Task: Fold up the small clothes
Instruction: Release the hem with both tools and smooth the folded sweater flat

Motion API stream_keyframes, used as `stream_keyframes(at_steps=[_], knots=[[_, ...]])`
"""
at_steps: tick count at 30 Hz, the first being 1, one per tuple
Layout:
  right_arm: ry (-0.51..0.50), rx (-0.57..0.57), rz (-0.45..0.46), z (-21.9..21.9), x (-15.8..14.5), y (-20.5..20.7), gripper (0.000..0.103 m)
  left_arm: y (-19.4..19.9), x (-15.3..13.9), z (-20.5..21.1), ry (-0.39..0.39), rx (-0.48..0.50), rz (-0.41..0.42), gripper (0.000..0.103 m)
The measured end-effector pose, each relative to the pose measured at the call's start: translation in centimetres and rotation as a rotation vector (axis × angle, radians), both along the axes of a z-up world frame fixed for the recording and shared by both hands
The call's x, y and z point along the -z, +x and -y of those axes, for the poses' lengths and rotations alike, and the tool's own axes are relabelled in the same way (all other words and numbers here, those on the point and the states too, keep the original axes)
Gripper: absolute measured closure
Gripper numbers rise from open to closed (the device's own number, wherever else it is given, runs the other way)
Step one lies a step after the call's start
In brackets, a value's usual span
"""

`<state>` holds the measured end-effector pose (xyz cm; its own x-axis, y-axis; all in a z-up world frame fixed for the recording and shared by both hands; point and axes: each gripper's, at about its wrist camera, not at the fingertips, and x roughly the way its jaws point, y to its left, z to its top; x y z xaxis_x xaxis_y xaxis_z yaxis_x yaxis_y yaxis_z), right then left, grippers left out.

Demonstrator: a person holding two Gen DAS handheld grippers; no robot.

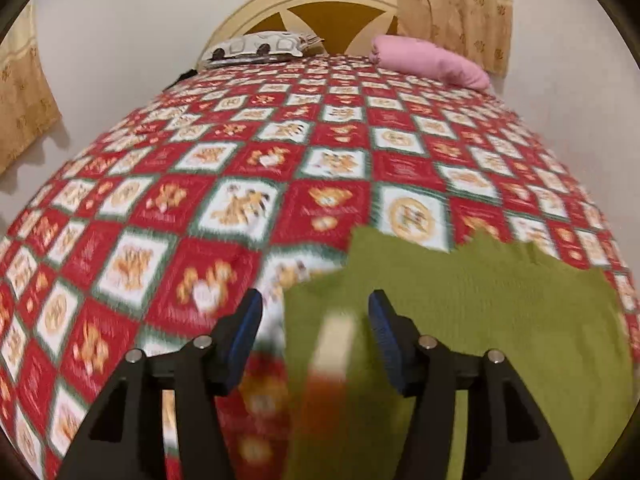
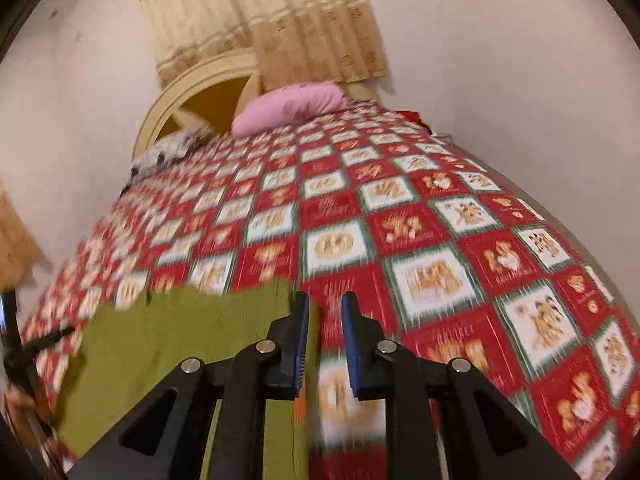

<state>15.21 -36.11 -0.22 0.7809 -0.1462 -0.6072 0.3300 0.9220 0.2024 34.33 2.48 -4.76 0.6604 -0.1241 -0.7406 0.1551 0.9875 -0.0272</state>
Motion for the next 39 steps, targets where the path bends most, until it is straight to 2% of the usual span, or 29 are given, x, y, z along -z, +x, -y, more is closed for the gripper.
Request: stream_keyframes(at_steps=[3,6,10,11,12,13,15,17,21,28,30,31,32,34,36,39], knots=[[-0.046,-0.091,-0.061,-3.3,1.0,-1.2,0.086,-3.2,0.0,1.0,-0.031,0.06,-0.001,0.045],[-0.086,-0.148,-0.095,-6.5,2.3,-1.3,0.086,-5.9,0.6,3.0,-0.011,0.109,-0.001,0.042],[-0.083,-0.209,-0.174,-9.5,5.0,-1.4,0.086,-8.3,2.5,4.2,0.027,0.101,-0.025,0.04],[-0.108,-0.217,-0.228,-10.0,6.5,-1.4,0.086,-8.8,2.9,4.1,0.035,0.093,-0.007,0.038],[-0.124,-0.22,-0.233,-10.2,7.3,-1.6,0.086,-9.2,3.0,3.8,0.038,0.086,0.013,0.035],[-0.13,-0.221,-0.197,-10.2,7.6,-2.3,0.086,-9.7,3.3,3.7,0.053,0.074,0.042,0.031],[-0.086,-0.213,-0.187,-9.5,7.4,-2.7,0.086,-9.9,3.4,3.8,0.073,0.055,0.058,0.027],[-0.045,-0.21,-0.168,-8.9,7.7,-2.9,0.086,-9.9,3.5,4.1,0.116,0.025,0.074,0.016],[-0.026,-0.211,-0.149,-8.5,7.8,-3.0,0.086,-10.0,3.8,4.2,0.133,0.013,0.087,0.015],[-0.108,-0.202,-0.189,-9.7,7.6,-2.7,0.086,-10.1,3.9,3.9,0.131,-0.007,0.086,0.007],[-0.186,-0.154,-0.219,-10.8,6.6,-2.6,0.088,-10.1,4.0,3.8,0.123,-0.015,0.08,0.005],[-0.207,-0.135,-0.195,-11.5,5.8,-2.8,0.088,-10.0,4.0,3.6,0.112,-0.016,0.075,0.004],[-0.185,-0.157,-0.127,-12.8,4.6,-3.2,0.088,-9.9,4.1,3.3,0.097,-0.019,0.067,0.002],[-0.149,-0.216,-0.075,-15.0,3.4,-3.1,0.088,-9.8,4.2,3.1,0.077,-0.023,0.055,0.001],[-0.117,-0.297,-0.072,-17.9,3.0,-1.7,0.087,-9.7,4.3,2.9,0.064,-0.025,0.047,0.0],[-0.086,-0.364,-0.099,-21.0,4.1,0.6,0.087,-9.6,4.3,2.7,0.049,-0.026,0.038,0.0]])
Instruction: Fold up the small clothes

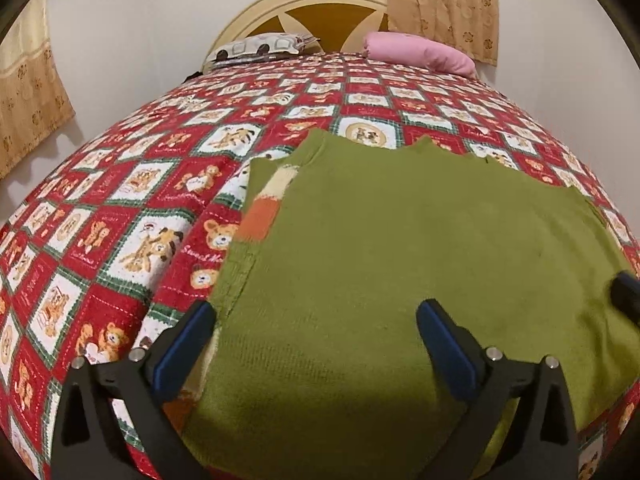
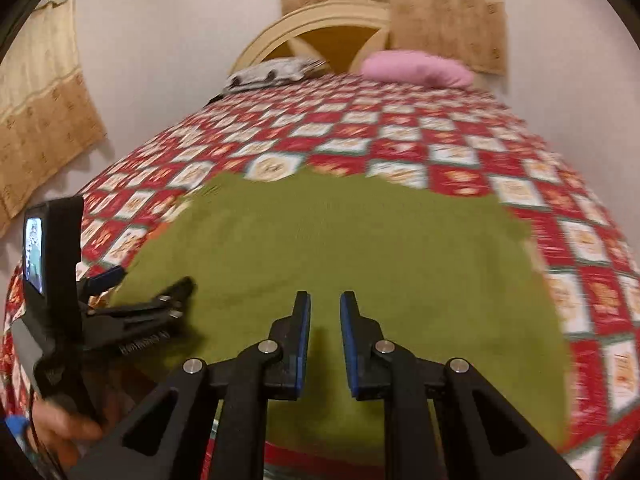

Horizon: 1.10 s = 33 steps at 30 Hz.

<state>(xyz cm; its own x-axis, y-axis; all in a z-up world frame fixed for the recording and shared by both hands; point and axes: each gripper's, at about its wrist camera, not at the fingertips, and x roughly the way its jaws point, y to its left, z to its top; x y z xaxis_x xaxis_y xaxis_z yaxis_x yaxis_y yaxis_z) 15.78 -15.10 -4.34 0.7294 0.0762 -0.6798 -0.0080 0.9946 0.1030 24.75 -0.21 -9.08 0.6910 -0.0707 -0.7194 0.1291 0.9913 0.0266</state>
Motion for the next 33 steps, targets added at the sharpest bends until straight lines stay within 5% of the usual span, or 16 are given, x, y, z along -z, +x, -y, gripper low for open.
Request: stream_keyframes(at_steps=[3,6,14,21,27,30,32,33], knots=[[-0.007,-0.037,-0.073,-1.8,3.4,1.2,0.087,0.1,0.1,-0.4,-0.029,0.001,-0.011,0.0],[-0.029,-0.037,-0.036,-2.4,3.6,0.6,0.087,0.1,0.1,-1.1,-0.081,-0.003,-0.023,0.0],[0.053,-0.038,-0.025,-1.0,3.7,0.5,0.087,-3.7,0.3,-8.4,-0.393,-0.19,-0.081,0.001],[0.079,-0.04,-0.022,-0.9,3.7,0.4,0.087,-7.9,0.2,-7.3,-0.406,-0.181,-0.09,0.009],[0.097,-0.039,-0.02,-0.5,3.7,0.3,0.087,-4.3,0.2,-6.0,-0.48,-0.177,-0.074,0.006],[0.1,-0.039,-0.019,-0.4,3.7,0.3,0.087,-2.6,0.4,-6.6,-0.534,-0.231,-0.068,0.026],[0.107,-0.039,-0.02,-0.4,3.8,0.3,0.087,-2.1,0.4,-6.6,-0.541,-0.243,-0.076,0.061],[0.113,-0.04,-0.019,-0.3,3.8,0.3,0.087,-2.0,0.3,-6.3,-0.532,-0.238,-0.079,0.067]])
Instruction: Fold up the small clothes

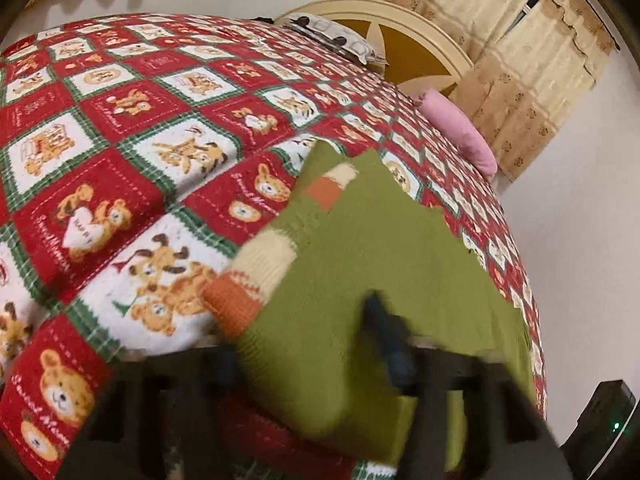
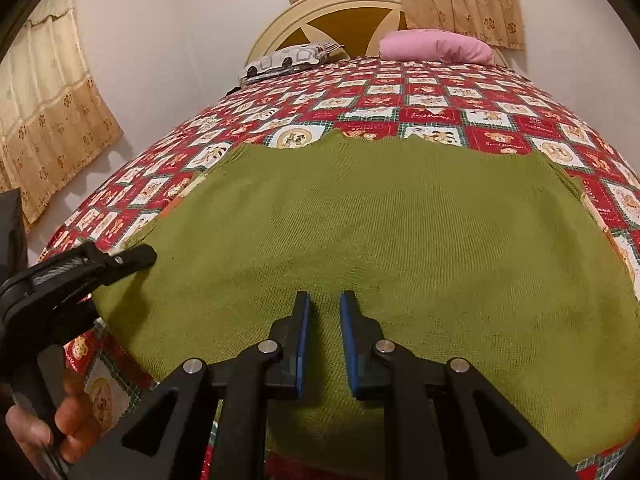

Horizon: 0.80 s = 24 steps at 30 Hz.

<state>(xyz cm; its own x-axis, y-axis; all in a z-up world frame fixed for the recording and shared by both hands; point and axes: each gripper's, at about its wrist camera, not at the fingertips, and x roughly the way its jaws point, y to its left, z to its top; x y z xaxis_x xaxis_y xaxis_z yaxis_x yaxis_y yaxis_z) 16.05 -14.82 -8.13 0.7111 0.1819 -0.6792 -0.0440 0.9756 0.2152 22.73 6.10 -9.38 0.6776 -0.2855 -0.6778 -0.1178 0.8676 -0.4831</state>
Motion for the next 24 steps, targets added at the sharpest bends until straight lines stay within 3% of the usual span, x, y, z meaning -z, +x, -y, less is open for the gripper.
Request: stream_keyframes(at_steps=[2,6,9,14,18,24], knots=[[0.009,0.0,0.001,0.2,0.0,0.0,0.087,-0.1,-0.8,1.0,0.067,0.018,0.027,0.078],[0.034,0.041,0.061,1.0,-0.8,-1.0,0.087,-1.3,-3.0,4.0,0.221,0.077,0.146,0.083],[0.109,0.1,0.121,2.9,-1.4,-2.2,0.087,-2.3,-4.2,6.8,0.325,0.174,0.241,0.087],[0.192,0.14,0.027,4.7,0.1,-0.8,0.087,-2.7,-3.0,10.3,0.385,0.303,0.246,0.09],[0.173,0.134,0.022,4.4,0.1,-0.6,0.087,-2.3,-2.8,10.0,0.33,0.313,0.219,0.09],[0.181,0.133,0.021,4.4,0.3,-0.6,0.087,-2.4,-2.3,4.1,0.131,0.155,0.157,0.091]])
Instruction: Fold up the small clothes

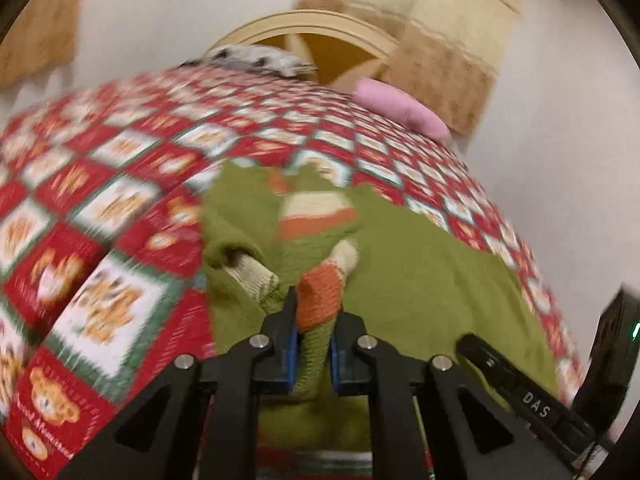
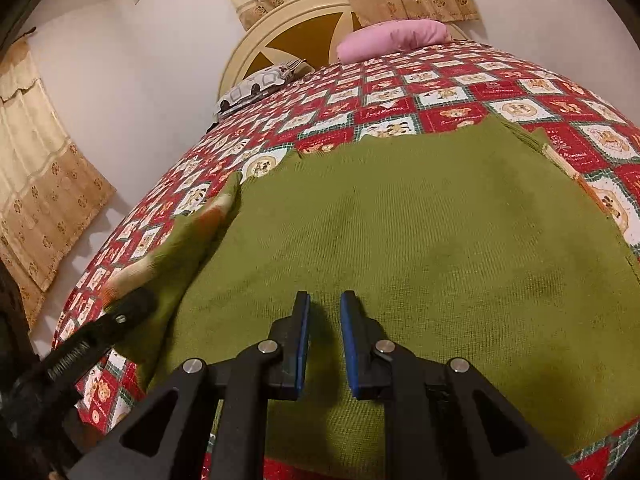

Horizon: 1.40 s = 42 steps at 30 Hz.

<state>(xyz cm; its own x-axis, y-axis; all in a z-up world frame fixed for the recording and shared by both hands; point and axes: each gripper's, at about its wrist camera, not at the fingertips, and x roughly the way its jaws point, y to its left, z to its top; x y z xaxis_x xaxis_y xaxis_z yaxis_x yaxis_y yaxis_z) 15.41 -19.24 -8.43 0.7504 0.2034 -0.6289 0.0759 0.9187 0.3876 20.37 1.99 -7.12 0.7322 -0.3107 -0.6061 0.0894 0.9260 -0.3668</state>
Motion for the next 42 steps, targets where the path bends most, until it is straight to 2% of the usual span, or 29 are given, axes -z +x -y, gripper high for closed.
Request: stream_keyframes(at_steps=[1,3,4,5,7,9,10,11,12,14,15,16,17,18,19,20,22,24,26,29,32,36,42], knots=[[0.0,0.0,0.0,0.0,0.0,0.0,0.087,-0.1,0.5,-2.1,-0.071,-0.05,-0.028,0.09],[0.0,0.0,0.0,0.0,0.0,0.0,0.087,-0.1,1.7,-4.3,-0.158,-0.114,-0.074,0.089],[-0.001,0.001,0.0,0.0,0.0,-0.1,0.087,-0.1,2.9,-6.0,-0.276,-0.117,-0.096,0.086],[-0.002,0.001,0.0,0.0,0.0,-0.1,0.087,0.0,3.7,-6.7,-0.358,-0.113,-0.109,0.082],[-0.012,0.001,-0.001,-0.1,-0.1,0.0,0.087,0.0,4.9,-7.8,-0.481,-0.128,-0.122,0.082],[-0.017,0.001,-0.003,-0.1,-0.1,0.0,0.087,0.1,4.4,-7.1,-0.444,-0.119,-0.112,0.081],[-0.019,0.001,-0.007,-0.2,-0.1,0.0,0.087,0.0,4.0,-6.5,-0.402,-0.109,-0.099,0.074],[-0.021,0.001,-0.012,-0.2,-0.2,0.0,0.087,-0.1,3.7,-6.0,-0.384,-0.095,-0.092,0.061],[-0.031,0.001,-0.021,-0.4,-0.4,0.1,0.087,-0.1,3.5,-5.8,-0.382,-0.082,-0.086,0.054],[-0.066,-0.022,-0.031,-1.1,-1.4,0.3,0.087,-0.1,2.9,-5.5,-0.373,-0.057,-0.069,0.026],[-0.063,-0.053,-0.017,-1.6,-2.1,0.5,0.087,-0.2,2.7,-5.6,-0.364,-0.059,-0.065,0.02],[-0.055,-0.085,-0.004,-2.1,-2.9,0.8,0.086,0.0,2.5,-5.7,-0.358,-0.064,-0.063,0.009],[-0.045,-0.136,0.007,-3.1,-4.2,1.5,0.077,0.2,2.4,-5.8,-0.365,-0.069,-0.064,0.003],[-0.043,-0.172,0.008,-3.9,-5.0,2.2,0.068,0.5,2.3,-5.9,-0.376,-0.078,-0.067,0.002],[-0.042,-0.207,0.008,-4.7,-5.9,3.1,0.05,0.9,2.4,-6.1,-0.386,-0.099,-0.067,0.001],[-0.04,-0.25,0.011,-5.8,-7.0,4.5,0.043,1.2,2.4,-6.3,-0.395,-0.123,-0.067,0.001],[-0.035,-0.285,0.003,-7.2,-8.0,6.6,0.043,1.4,2.6,-6.7,-0.415,-0.144,-0.057,0.002],[-0.034,-0.335,-0.045,-9.2,-8.1,9.7,0.043,1.1,2.8,-7.0,-0.422,-0.151,-0.03,0.009],[-0.064,-0.39,-0.097,-11.3,-7.5,12.4,0.043,0.8,3.1,-7.0,-0.413,-0.148,-0.025,0.042],[-0.134,-0.451,-0.185,-14.7,-5.8,16.4,0.043,1.2,4.1,-7.1,-0.408,-0.166,-0.077,0.063],[-0.181,-0.519,-0.243,-17.7,-4.1,18.9,0.043,1.1,4.1,-7.1,-0.39,-0.187,-0.079,0.063],[-0.211,-0.597,-0.314,-20.9,-1.9,20.7,0.043,1.0,4.4,-7.5,-0.421,-0.193,-0.081,0.063],[-0.45,-0.666,-0.276,-24.9,-0.9,20.9,0.04,0.9,4.5,-7.6,-0.425,-0.213,-0.073,0.063]])
